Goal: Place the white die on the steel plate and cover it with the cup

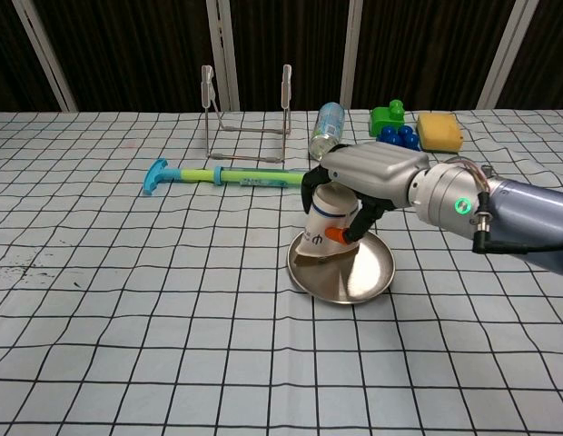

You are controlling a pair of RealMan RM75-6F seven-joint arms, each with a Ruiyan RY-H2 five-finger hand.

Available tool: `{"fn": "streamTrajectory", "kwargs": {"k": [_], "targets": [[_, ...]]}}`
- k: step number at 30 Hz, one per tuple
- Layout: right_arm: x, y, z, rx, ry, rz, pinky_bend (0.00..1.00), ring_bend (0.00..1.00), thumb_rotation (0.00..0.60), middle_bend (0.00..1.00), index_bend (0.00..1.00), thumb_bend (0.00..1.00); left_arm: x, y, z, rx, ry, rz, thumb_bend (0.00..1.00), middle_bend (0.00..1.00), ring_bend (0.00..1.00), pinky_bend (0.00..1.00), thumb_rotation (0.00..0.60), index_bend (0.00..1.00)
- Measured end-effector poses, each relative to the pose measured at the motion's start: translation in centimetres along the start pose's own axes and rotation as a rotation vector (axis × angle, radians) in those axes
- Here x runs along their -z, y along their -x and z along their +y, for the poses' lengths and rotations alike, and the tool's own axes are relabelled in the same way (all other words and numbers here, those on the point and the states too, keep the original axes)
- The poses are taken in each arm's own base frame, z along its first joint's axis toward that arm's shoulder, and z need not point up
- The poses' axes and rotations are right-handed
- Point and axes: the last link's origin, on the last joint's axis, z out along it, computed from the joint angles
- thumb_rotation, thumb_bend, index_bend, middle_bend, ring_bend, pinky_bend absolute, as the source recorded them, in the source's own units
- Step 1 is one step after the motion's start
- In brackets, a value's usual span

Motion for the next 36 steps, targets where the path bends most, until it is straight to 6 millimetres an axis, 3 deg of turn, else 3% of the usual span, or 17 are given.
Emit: {"fn": "streamTrajectory", "kwargs": {"k": [7,13,20,25,36], "targets": [[1.7,-0.5,1.4,0.009,0.028,0.018,0.0,0.23,0.6,0.5,0.57,0.4,0.1,0.0,0.1,-0.001,0.003,-0.001,0.67,0.0,0.0,0.09,0.6,0.28],[2.9,-2.8,3.1,0.019,0.069,0.075,0.0,0.23,0.6,0.5,0.57,0.4,0.1,0.0,0.0,-0.001,-0.003,0.003,0.67,0.0,0.0,0.09,0.6,0.28],[4.9,-5.8,7.2,0.017,0.19,0.109,0.0,0.23,0.6,0.5,0.57,0.4,0.1,0.1,0.1,-0.005,-0.003,0.0,0.67,0.0,0.0,0.09,0.6,0.28],[5.7,-5.4,9.9,0.044,0.267,0.09,0.0,0.23,0.6,0.5,0.57,0.4,0.1,0.1,0.2,-0.01,-0.004,0.001,0.67,0.0,0.0,0.09,0.6,0.28],[6.8,-2.3,15.6,0.055,0.397,0.036,0.0,0.23,0.6,0.5,0.57,0.4,-0.1,0.3,0.3,-0.02,-0.012,-0.002,0.67,0.0,0.0,0.09,0.6,0.28]]}}
